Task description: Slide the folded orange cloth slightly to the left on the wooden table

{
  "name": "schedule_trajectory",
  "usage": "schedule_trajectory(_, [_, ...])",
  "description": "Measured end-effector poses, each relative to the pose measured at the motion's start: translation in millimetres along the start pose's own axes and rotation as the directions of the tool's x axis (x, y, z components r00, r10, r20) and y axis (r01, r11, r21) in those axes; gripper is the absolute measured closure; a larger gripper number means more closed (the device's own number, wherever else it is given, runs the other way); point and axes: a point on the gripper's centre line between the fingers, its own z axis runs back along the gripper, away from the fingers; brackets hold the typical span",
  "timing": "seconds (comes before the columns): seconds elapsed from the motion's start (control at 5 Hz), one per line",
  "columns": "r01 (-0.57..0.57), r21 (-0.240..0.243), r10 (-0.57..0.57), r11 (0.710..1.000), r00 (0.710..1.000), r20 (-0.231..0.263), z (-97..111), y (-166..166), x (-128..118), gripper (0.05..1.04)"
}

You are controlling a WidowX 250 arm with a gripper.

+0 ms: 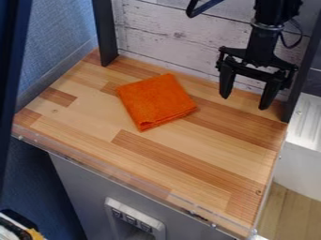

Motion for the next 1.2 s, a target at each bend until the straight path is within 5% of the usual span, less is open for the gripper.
schedule_trajectory(0.4, [0.126, -0.010, -0.126, 0.992, 0.992, -0.012, -15.4, 33.1, -8.1, 0.089])
schedule_trajectory(0.6, [0.223, -0.019, -0.222, 0.975, 0.973, 0.063, -4.2, 53.0, -10.5, 0.088])
schedule_trajectory(1.2, [0.442, 0.014, -0.437, 0.897, 0.883, 0.173, 5.4, 103.3, -8.5, 0.084])
